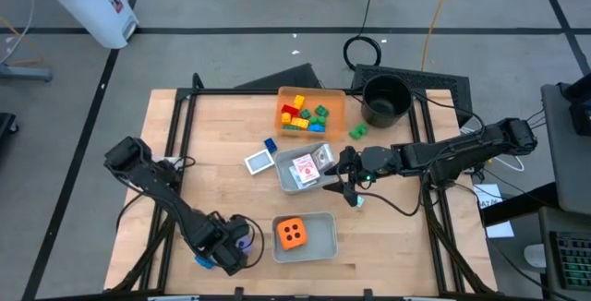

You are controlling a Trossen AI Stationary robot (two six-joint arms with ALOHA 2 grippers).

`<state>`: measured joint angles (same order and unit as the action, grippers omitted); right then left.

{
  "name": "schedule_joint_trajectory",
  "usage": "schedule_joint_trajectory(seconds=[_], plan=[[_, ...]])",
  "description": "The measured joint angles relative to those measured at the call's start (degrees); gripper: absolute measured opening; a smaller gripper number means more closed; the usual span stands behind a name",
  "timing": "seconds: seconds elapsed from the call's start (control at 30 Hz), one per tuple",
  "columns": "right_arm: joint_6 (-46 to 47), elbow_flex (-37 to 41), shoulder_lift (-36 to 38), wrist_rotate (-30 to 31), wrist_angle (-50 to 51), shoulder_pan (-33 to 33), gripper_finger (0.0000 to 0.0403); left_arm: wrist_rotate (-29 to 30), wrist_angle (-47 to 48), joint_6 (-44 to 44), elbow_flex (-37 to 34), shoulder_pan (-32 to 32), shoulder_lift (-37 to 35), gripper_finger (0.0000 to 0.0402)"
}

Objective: Pick & Place Toys
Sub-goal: Put the purple dice into the bottom gray bin

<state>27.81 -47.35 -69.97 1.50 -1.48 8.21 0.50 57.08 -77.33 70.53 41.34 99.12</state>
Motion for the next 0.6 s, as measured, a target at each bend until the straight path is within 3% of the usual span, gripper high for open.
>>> schedule_joint_trajectory(seconds=[0.27, 0.6], plan=[[0.0, 0.0, 0.0, 0.0, 0.0, 0.0, 0.0238, 2.8, 3.2, -2.6, -0.2, -1.3, -6.3, 0.0324], [0.3, 0.0, 0.0, -0.1, -0.6, 0.0, 0.0238, 5.1, 1.6, 1.1, -0.1, -7.0, -17.3, 0.0324]])
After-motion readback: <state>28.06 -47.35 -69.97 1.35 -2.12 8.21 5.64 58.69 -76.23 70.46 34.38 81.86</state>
